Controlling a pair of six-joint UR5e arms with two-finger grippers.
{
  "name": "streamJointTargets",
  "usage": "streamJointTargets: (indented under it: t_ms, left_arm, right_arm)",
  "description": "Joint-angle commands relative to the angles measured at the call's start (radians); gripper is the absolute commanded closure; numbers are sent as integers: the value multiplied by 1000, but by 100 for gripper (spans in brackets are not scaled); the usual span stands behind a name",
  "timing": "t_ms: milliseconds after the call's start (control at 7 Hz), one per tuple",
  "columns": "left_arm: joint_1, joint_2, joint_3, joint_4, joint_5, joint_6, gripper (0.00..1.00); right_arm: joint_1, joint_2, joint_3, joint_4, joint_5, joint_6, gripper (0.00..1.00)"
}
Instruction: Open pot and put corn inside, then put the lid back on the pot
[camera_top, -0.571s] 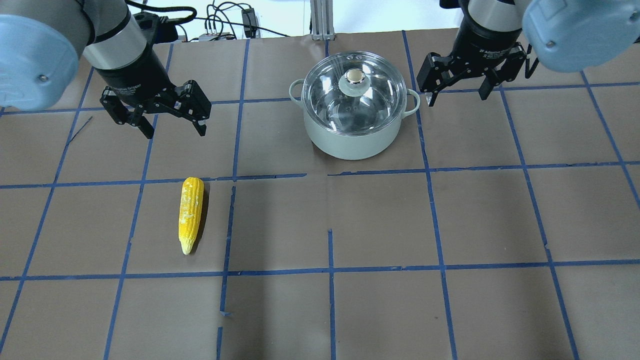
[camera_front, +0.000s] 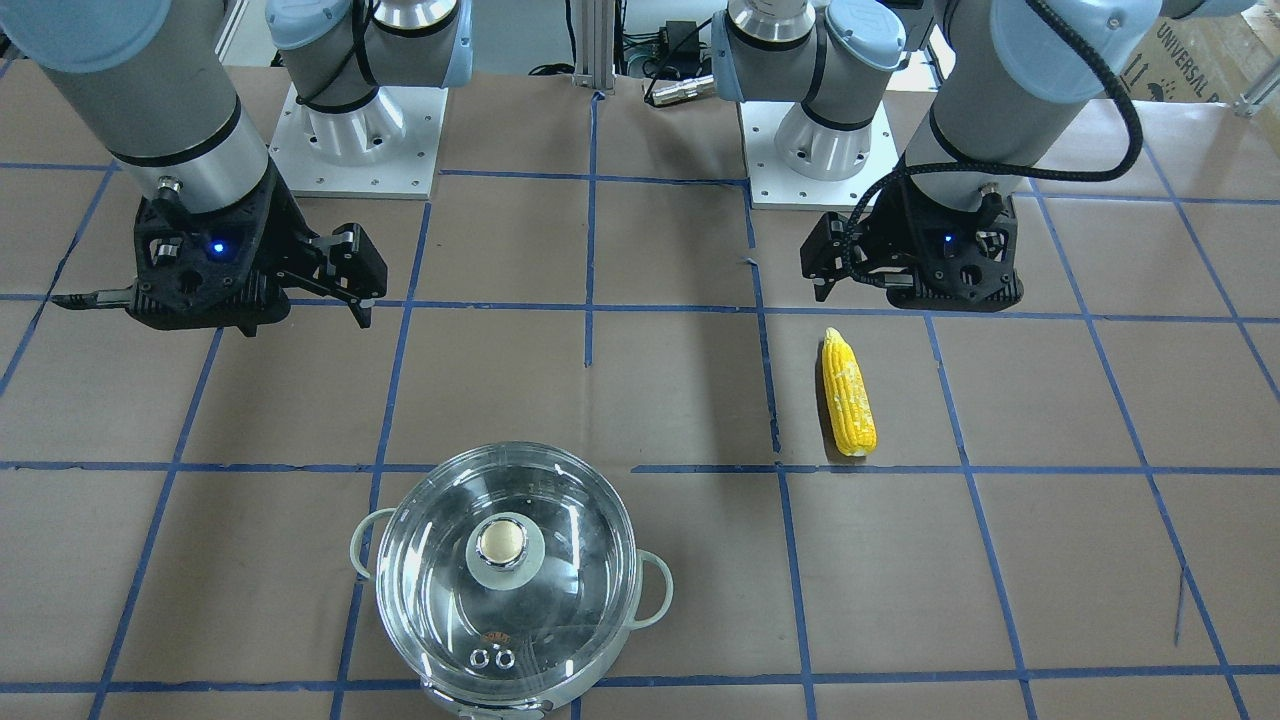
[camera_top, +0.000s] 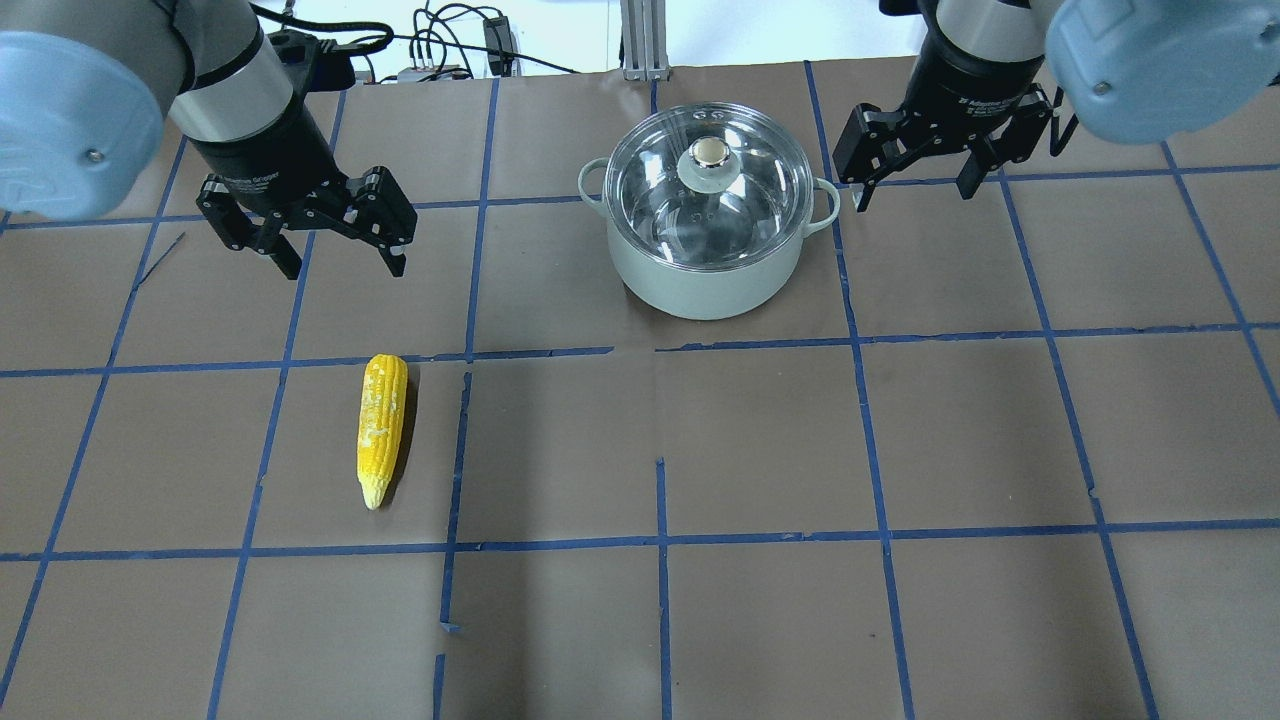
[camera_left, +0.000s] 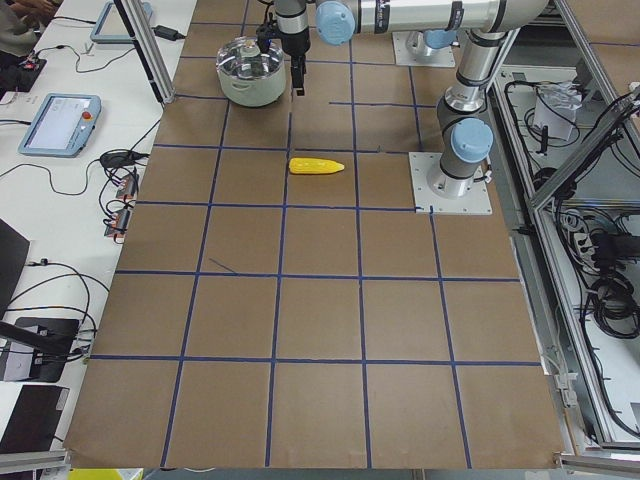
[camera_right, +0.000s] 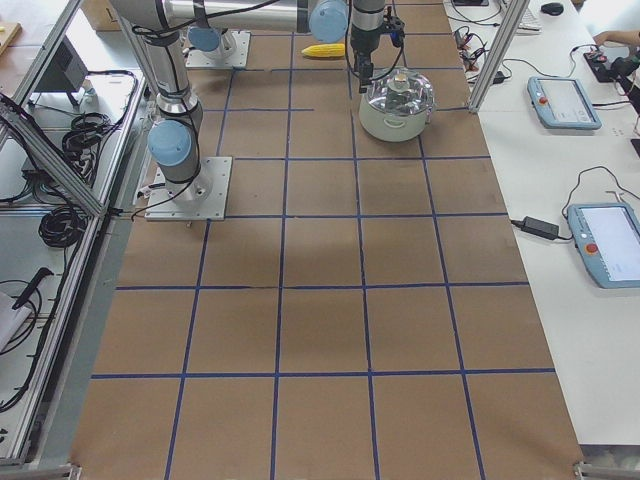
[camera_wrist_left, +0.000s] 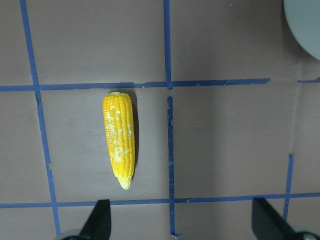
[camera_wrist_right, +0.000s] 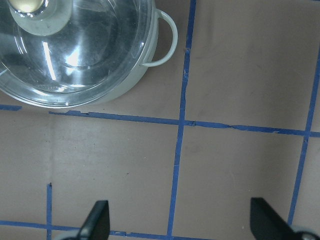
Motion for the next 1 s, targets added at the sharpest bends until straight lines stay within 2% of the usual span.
streamJointTargets:
  t_ms: [0, 143, 429, 714, 857]
  left_arm:
    - [78, 5, -132, 105, 45, 69, 0]
    - [121, 19, -263, 268, 46, 130, 0]
    - [158, 37, -452, 604, 49, 239, 0]
    - [172, 36, -588, 791, 45, 221, 0]
    - [166, 28, -611, 835, 39, 210, 6]
  right_arm:
    - [12, 55, -54, -8, 11, 58, 0]
    - [38, 142, -148, -1, 8, 117, 0]
    - [151, 289, -284, -7, -11, 252, 0]
    - [190, 366, -322, -66, -11, 371, 0]
    - [197, 376, -320, -89, -9, 373, 1]
